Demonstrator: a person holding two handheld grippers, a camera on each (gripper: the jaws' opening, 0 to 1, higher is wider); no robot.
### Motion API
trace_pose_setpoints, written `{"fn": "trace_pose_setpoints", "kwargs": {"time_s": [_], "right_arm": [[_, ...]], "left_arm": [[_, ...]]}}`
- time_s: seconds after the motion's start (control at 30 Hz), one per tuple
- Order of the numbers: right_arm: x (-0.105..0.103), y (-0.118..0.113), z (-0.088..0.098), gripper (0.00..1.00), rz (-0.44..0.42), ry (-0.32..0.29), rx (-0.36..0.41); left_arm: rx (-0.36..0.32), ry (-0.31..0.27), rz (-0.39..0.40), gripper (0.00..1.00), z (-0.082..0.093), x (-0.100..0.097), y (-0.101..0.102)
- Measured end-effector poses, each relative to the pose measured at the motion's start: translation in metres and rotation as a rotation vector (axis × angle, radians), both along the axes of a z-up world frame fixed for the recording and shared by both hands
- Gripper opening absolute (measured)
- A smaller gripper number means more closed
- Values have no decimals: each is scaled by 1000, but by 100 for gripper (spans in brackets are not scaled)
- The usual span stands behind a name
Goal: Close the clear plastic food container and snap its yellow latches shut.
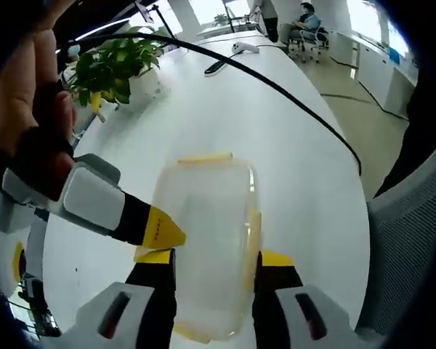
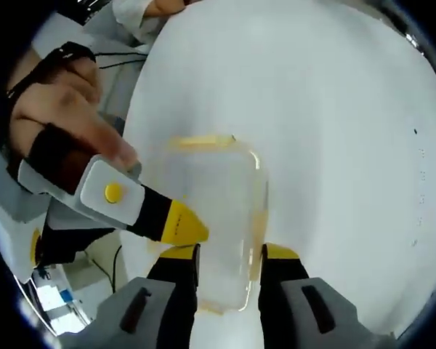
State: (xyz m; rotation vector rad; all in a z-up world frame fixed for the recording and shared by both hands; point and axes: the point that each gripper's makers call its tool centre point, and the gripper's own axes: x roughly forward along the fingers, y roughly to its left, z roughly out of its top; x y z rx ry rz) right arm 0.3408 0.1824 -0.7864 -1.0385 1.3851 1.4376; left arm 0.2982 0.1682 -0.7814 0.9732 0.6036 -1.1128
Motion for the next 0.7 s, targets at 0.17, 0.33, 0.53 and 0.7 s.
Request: {"fn": "trace_pose_setpoints", "kwargs": {"time_s": [0.17, 0.33, 0.53, 0.7], "right_arm": [[2, 0, 0, 30, -3, 6, 11], [3, -2, 2, 31, -16, -4, 60], [3, -3, 4, 31, -22, -32, 127], [4, -2, 5, 31, -21, -53, 174]], "left_arm": [[-69, 16, -20, 36, 1, 1, 1], [-25, 18, -26, 37, 1, 1, -1], [-26, 19, -30, 37, 1, 1, -1], [-32, 26, -34, 38, 1, 0, 0]]}}
